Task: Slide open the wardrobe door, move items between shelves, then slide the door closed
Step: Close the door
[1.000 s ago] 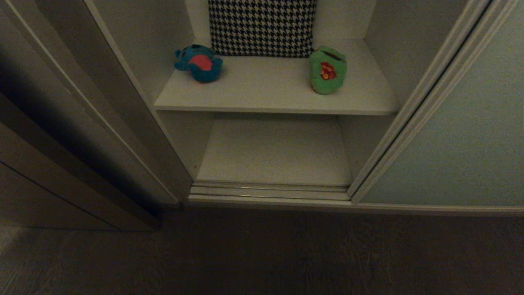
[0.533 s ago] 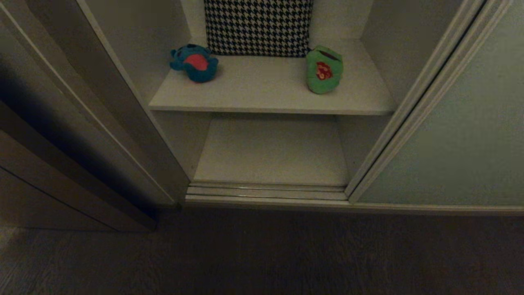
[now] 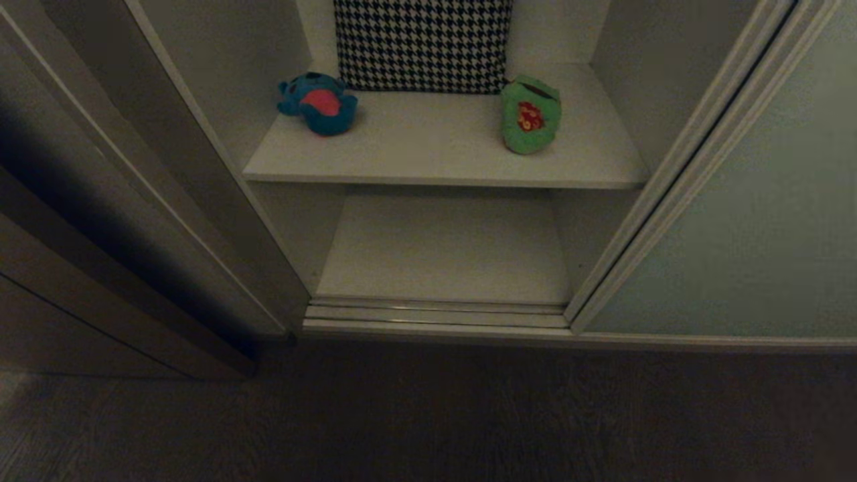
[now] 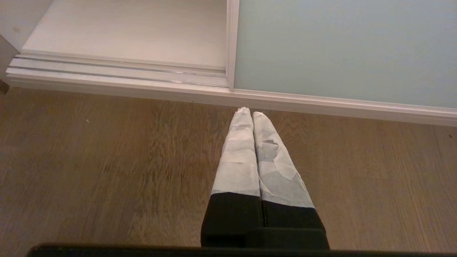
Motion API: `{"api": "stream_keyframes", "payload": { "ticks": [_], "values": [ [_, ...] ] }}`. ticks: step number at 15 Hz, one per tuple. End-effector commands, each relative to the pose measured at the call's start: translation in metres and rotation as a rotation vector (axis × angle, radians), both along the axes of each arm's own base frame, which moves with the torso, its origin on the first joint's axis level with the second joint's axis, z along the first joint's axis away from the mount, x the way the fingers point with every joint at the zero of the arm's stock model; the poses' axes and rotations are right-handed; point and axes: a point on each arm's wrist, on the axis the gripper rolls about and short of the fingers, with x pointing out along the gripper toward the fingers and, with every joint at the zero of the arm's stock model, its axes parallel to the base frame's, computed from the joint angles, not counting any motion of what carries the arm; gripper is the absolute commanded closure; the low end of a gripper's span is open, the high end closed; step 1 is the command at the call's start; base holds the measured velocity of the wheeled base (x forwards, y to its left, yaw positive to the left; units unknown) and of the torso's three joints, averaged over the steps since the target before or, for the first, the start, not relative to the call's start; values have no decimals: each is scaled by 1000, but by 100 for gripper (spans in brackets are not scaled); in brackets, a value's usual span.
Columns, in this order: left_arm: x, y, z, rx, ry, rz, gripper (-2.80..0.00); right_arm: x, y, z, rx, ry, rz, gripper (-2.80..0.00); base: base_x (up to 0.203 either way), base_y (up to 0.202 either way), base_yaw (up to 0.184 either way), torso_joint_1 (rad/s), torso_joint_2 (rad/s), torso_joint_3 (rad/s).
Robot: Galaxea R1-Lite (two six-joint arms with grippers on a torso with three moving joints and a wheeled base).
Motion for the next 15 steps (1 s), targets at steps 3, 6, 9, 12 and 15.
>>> {"api": "stream_keyframes", "payload": {
  "ticks": [3, 6, 9, 12, 15],
  "values": [
    [0, 0, 0, -1, 1, 0, 0, 0, 0, 0, 0, 2, 0, 0, 0, 0, 0, 0, 0, 0],
    [0, 0, 0, -1, 1, 0, 0, 0, 0, 0, 0, 2, 0, 0, 0, 0, 0, 0, 0, 0],
    [0, 0, 0, -1, 1, 0, 0, 0, 0, 0, 0, 2, 0, 0, 0, 0, 0, 0, 0, 0],
    [0, 0, 0, -1, 1, 0, 0, 0, 0, 0, 0, 2, 1, 0, 0, 0, 0, 0, 0, 0],
    [0, 0, 0, -1, 1, 0, 0, 0, 0, -1, 0, 0, 0, 0, 0, 0, 0, 0, 0, 0]
  ]
}}
